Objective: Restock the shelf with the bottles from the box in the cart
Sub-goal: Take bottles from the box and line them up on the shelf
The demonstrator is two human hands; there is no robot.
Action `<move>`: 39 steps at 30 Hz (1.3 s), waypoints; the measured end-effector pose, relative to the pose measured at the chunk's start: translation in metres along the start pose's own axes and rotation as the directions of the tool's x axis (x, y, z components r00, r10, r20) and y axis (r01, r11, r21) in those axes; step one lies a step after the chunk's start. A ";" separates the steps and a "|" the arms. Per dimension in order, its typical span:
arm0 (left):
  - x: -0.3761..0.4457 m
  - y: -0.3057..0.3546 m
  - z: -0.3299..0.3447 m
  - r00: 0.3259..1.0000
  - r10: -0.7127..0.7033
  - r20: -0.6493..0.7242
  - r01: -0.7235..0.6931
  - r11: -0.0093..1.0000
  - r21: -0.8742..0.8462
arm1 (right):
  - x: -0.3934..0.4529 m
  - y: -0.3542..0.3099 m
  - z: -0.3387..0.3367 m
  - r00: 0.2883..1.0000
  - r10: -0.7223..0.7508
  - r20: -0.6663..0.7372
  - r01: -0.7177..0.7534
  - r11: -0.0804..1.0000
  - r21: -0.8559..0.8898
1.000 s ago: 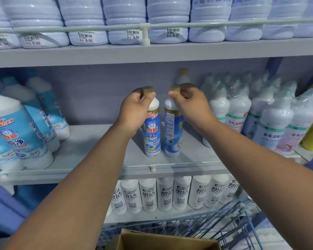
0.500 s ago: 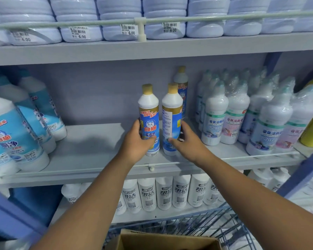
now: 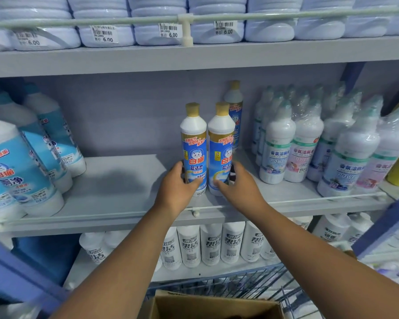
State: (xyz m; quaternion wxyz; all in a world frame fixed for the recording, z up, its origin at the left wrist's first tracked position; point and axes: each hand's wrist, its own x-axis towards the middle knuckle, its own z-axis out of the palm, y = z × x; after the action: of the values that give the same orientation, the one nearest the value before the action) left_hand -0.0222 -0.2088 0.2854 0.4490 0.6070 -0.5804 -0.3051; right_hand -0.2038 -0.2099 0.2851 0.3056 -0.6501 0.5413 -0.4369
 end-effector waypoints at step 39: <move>0.139 -0.024 0.052 0.961 0.095 -0.260 -0.067 0.991 0.116 | 0.145 0.034 0.048 0.965 0.027 -0.262 -0.079 0.978 -0.193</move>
State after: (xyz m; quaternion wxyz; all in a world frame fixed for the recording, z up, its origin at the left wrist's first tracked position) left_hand -0.0385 -0.3571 0.2632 0.5018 0.6409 -0.5550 -0.1716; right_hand -0.1705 -0.3618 0.2689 0.1769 -0.6007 0.6352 -0.4521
